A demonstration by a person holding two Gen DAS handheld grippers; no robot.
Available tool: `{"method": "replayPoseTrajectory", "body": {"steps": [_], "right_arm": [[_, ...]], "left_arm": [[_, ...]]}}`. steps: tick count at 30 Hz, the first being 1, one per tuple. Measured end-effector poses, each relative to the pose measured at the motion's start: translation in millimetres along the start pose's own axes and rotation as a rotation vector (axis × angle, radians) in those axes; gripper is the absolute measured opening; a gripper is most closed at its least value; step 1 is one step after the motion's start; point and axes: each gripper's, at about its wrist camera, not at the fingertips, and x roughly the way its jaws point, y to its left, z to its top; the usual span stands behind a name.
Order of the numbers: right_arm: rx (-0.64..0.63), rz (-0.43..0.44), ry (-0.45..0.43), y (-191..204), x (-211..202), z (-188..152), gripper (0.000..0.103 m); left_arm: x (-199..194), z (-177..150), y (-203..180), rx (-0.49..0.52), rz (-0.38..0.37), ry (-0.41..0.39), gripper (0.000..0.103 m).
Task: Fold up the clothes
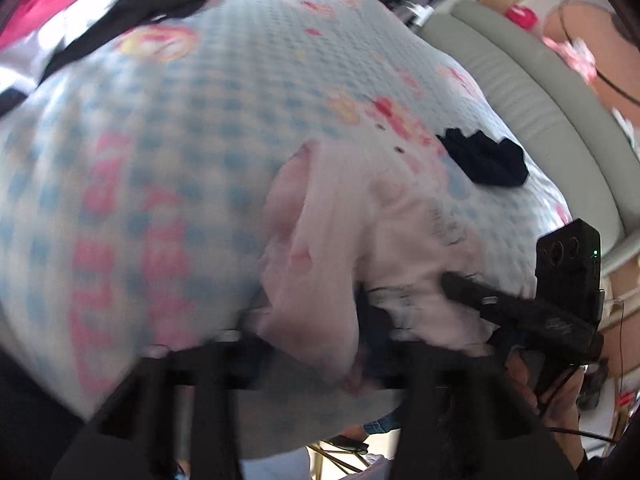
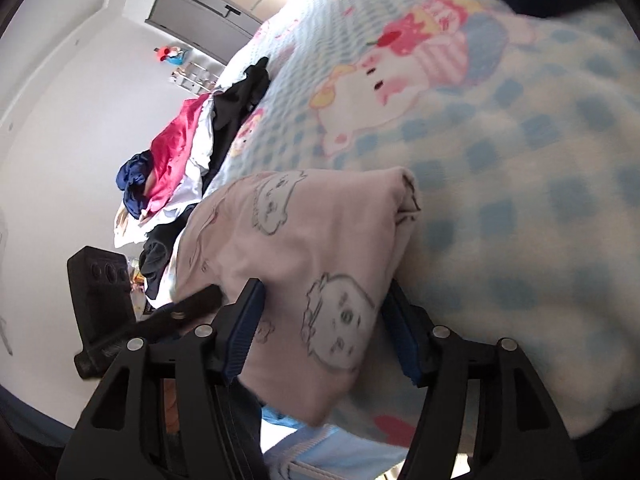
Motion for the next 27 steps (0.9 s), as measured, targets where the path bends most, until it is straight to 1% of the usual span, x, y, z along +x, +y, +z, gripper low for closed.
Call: {"method": "replayPoseTrajectory", "body": {"steps": [1, 2, 3, 4, 5, 7, 9, 10, 11, 13, 14, 15, 16, 17, 18, 19, 20, 21, 22, 23, 24, 25, 27], "right_arm": [[-0.022, -0.016, -0.004, 3, 0, 2, 0.030], [-0.048, -0.031, -0.035, 10, -7, 5, 0.025], [-0.073, -0.045, -0.065, 17, -14, 8, 0.016], [-0.083, -0.041, -0.105, 22, -27, 11, 0.015], [-0.077, -0.049, -0.145, 27, -42, 16, 0.015], [-0.052, -0.092, -0.164, 31, -55, 26, 0.015], [-0.075, -0.161, -0.163, 37, -62, 32, 0.016], [-0.103, -0.196, -0.148, 40, -60, 31, 0.017], [-0.131, -0.230, -0.133, 44, -58, 30, 0.017], [-0.189, -0.338, -0.099, 43, -49, 23, 0.020], [-0.169, -0.341, -0.093, 34, -49, 20, 0.021], [-0.148, -0.344, -0.087, 25, -48, 18, 0.024], [-0.128, -0.347, -0.082, 16, -48, 15, 0.032], [-0.108, -0.350, -0.076, 7, -47, 13, 0.035], [-0.087, -0.352, -0.071, -2, -47, 10, 0.038], [-0.062, -0.317, -0.082, -5, -49, 8, 0.043], [-0.046, -0.289, -0.086, -7, -49, 6, 0.048], [-0.031, -0.252, -0.081, -10, -48, 4, 0.058], [-0.014, -0.215, -0.069, -11, -46, 3, 0.059], [0.015, -0.161, -0.051, -16, -41, 1, 0.059], [0.030, -0.133, -0.041, -17, -38, 0, 0.059], [0.044, -0.114, -0.034, -20, -34, -1, 0.059], [0.040, -0.114, -0.033, -20, -31, -2, 0.059]], "left_arm": [[-5, 11, -9, 0.032, 0.002, -0.037, 0.027], [-10, 21, -17, 0.063, -0.002, -0.064, 0.027], [-15, 33, -26, 0.094, -0.006, -0.083, 0.027], [-16, 47, -34, 0.121, -0.002, -0.082, 0.027], [-14, 58, -40, 0.138, 0.018, -0.073, 0.029], [-5, 74, -46, 0.176, 0.060, -0.055, 0.030], [8, 78, -44, 0.187, 0.091, 0.010, 0.033], [13, 76, -38, 0.162, 0.075, 0.052, 0.035], [16, 70, -31, 0.120, 0.039, 0.083, 0.036], [21, 55, -18, 0.053, -0.023, 0.132, 0.037], [23, 47, -13, 0.030, -0.045, 0.147, 0.042], [24, 45, -12, 0.021, -0.051, 0.147, 0.046], [26, 42, -10, 0.013, -0.056, 0.147, 0.055], [27, 39, -9, 0.004, -0.062, 0.147, 0.058], [28, 37, -7, -0.004, -0.067, 0.146, 0.058], [29, 34, -6, -0.013, -0.073, 0.146, 0.059], [30, 31, -4, -0.022, -0.078, 0.146, 0.068], [32, 29, -3, -0.030, -0.084, 0.146, 0.073], [33, 26, -1, -0.039, -0.089, 0.146, 0.077], [34, 23, 0, -0.047, -0.095, 0.146, 0.077], [35, 21, 2, -0.056, -0.100, 0.145, 0.077], [37, 18, 4, -0.065, -0.106, 0.145, 0.077], [39, 12, 7, -0.082, -0.117, 0.145, 0.077]]}}
